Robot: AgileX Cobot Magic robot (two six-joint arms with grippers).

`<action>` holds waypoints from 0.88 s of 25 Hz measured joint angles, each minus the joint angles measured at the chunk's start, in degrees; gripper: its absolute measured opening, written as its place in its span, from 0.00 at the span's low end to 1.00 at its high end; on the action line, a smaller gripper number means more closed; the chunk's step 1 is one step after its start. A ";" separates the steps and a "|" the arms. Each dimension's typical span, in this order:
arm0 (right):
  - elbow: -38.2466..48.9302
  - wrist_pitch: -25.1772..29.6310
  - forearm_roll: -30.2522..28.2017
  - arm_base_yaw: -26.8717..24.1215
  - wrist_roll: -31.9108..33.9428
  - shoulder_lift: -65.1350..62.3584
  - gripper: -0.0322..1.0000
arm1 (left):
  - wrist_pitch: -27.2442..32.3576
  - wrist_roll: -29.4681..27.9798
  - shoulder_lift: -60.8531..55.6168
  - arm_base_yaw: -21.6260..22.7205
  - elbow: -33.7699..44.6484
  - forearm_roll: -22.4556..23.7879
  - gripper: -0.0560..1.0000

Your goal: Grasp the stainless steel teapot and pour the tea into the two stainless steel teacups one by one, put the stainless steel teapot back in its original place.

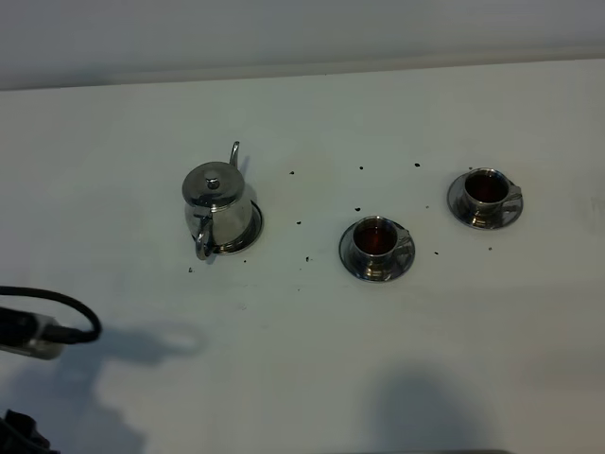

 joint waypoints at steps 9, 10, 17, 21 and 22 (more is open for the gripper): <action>0.00 0.00 0.00 0.00 0.00 0.00 0.33 | 0.17 5.74 -11.80 17.21 0.00 -4.07 0.58; 0.00 0.00 0.00 0.00 0.00 0.00 0.33 | 0.22 6.11 -13.61 17.71 0.00 -4.30 0.58; 0.00 0.00 0.00 0.00 0.00 0.00 0.33 | 0.32 5.04 -25.12 17.96 0.00 -4.07 0.58; 0.00 0.00 0.00 0.00 0.00 0.00 0.33 | 0.32 3.72 -29.39 17.96 0.00 -3.52 0.58; 0.00 0.00 0.00 0.00 0.00 0.00 0.33 | 0.32 3.58 -30.07 17.96 0.00 -3.50 0.58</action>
